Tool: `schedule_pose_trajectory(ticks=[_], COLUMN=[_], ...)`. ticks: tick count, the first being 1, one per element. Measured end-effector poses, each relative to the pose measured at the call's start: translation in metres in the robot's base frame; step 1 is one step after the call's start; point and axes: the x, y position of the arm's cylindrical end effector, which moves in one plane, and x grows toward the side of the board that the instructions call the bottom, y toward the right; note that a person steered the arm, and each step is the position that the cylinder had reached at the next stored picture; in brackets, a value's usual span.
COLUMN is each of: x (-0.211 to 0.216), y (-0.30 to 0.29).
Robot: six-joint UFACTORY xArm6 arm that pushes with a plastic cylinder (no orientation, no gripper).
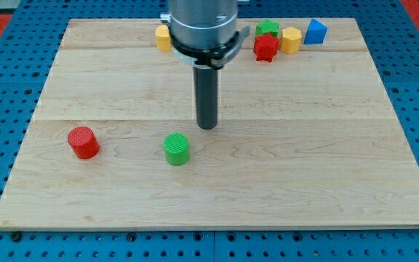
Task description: Point your arm at the center
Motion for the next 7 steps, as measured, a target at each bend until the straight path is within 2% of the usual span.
schedule_pose_trajectory(ticks=[1,3,4,5,7], x=[-0.017,-0.091,-0.101,-0.088,-0.088], y=[0.001,0.026,0.044,0.040,0.037])
